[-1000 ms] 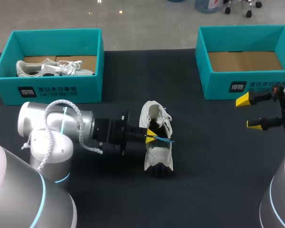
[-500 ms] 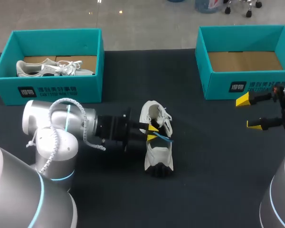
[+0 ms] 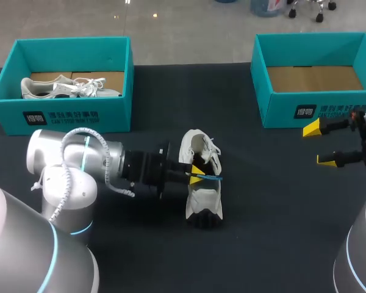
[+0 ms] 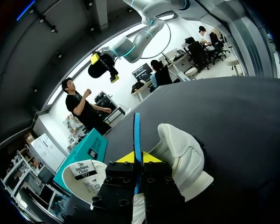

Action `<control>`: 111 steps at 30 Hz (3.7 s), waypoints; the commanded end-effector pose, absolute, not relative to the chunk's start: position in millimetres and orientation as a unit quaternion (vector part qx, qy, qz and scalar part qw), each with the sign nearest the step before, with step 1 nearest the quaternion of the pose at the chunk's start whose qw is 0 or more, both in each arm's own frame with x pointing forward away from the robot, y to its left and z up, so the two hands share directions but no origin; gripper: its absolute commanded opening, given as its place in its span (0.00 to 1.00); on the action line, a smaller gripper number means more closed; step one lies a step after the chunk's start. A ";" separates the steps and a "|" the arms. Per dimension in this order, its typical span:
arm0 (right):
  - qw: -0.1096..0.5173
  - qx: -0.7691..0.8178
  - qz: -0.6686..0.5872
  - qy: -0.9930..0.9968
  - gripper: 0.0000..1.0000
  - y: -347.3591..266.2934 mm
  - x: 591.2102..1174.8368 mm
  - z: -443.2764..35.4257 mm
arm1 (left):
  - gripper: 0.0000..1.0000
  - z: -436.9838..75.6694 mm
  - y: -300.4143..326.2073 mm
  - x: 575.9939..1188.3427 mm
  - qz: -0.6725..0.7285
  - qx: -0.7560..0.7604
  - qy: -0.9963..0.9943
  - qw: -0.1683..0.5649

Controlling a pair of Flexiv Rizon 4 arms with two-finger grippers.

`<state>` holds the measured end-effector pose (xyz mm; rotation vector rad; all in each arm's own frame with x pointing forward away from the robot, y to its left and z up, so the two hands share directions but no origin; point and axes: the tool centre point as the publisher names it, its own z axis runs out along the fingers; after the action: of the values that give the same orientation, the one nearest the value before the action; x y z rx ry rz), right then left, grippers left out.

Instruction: Take the shoe out of the shoebox, open the shoe tongue, remove and reinsert the insole, then place the shoe into the shoebox

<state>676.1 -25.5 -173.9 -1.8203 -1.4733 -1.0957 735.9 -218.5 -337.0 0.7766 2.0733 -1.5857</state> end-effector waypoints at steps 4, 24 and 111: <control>0.273 -0.679 -0.407 -0.547 1.00 -24.9 674.6 -173.9 | 0.00 -348.0 -225.2 751.6 -0.553 0.288 0.752 0.211; 0.273 -0.679 -0.407 -0.547 1.00 -24.9 674.6 -173.9 | 0.24 -331.8 -220.7 742.9 -0.561 0.294 0.743 0.216; 0.273 -0.679 -0.407 -0.547 1.00 -24.9 674.6 -173.9 | 0.12 -332.9 -213.4 726.5 -0.554 0.300 0.746 0.215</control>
<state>676.1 -25.5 -173.9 -1.8203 -1.4733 -1.0958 725.1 -208.6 -329.3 0.8286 2.0643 -1.5367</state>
